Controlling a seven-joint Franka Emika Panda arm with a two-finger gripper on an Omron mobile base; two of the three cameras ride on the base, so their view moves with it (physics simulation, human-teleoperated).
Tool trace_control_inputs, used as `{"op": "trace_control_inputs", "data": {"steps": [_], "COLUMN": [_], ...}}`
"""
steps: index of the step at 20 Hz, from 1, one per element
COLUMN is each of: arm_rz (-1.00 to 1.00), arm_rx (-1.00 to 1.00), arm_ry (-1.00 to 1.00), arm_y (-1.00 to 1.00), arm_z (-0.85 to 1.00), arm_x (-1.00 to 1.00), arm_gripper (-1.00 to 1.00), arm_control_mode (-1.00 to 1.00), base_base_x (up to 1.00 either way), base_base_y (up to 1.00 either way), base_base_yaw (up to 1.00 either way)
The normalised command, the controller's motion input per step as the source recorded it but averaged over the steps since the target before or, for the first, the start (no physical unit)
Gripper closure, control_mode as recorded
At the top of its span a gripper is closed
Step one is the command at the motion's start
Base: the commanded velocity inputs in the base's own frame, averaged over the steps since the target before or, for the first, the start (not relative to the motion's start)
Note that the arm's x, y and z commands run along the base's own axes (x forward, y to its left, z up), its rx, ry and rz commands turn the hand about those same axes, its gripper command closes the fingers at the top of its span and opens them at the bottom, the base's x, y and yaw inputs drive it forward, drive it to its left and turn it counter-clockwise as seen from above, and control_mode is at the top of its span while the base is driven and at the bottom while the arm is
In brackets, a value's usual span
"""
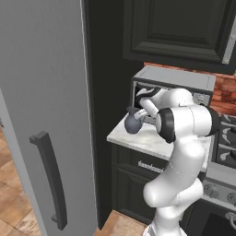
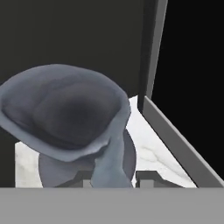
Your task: Move the lime and lime from the second highest shelf to the top shelf to make space. Then, place the pitcher from the counter on the cleared second highest shelf.
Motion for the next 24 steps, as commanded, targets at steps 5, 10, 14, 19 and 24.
{"op": "trace_control_inputs", "data": {"steps": [5, 10, 14, 19, 24], "arm_rz": [0.00, -0.04, -0.16, -0.22, -0.27], "arm_rx": [-0.09, -0.11, -0.08, -0.01, 0.00], "arm_ry": [0.00, -0.09, -0.12, -0.14, -0.11], "arm_y": [0.10, 0.00, 0.00, -0.03, -0.13], "arm_z": [0.58, 0.71, 0.73, 0.88, 0.88], "arm_x": [-0.98, -1.00, -1.00, -1.00, -1.00], "arm_gripper": [1.00, 1.00, 1.00, 1.00, 1.00], "arm_control_mode": [-1.00, -1.00, -1.00, -1.00, -1.00], "base_base_x": [0.00, 0.00, 0.00, 0.00, 0.00], "base_base_y": [0.00, 0.00, 0.00, 0.00, 0.00], "base_base_yaw": [0.00, 0.00, 0.00, 0.00, 0.00]}}
